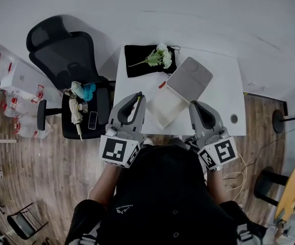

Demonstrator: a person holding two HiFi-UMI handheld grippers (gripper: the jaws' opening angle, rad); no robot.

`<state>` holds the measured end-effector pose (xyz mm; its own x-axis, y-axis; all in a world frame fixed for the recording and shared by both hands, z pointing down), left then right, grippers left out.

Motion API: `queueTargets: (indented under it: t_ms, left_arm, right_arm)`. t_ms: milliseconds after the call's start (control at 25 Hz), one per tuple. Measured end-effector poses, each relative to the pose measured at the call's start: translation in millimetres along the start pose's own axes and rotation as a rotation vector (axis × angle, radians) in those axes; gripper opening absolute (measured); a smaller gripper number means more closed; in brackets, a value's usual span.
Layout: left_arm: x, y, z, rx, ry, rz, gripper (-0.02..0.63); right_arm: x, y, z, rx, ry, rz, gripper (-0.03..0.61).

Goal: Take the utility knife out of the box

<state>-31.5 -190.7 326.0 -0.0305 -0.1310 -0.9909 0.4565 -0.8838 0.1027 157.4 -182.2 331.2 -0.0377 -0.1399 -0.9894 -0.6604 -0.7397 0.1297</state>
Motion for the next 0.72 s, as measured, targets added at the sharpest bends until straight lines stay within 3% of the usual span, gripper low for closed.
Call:
queueTargets:
  t_ms: [400,720]
  left_arm:
    - [35,1,-3,-0.023,0.019,-0.082,0.043]
    - [35,-2,-6,-0.029,0.026,-0.084,0.043]
  right_arm:
    - [29,-1,-1,0.010,-0.061,-0.051,0.003]
    - [37,-3,1,0.011,-0.059,-0.072,0.004]
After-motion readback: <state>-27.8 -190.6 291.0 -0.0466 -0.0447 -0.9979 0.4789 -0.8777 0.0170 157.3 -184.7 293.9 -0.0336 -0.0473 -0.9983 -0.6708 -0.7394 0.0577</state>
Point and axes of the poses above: the fingertips, and each gripper's own axes: y forward along the fingers, z to its left, x out of its top, the point moved 4 cm from there along -y, backward along the fingers, and after that the axes turned 7 degrees about z, right-handed, at the moved point
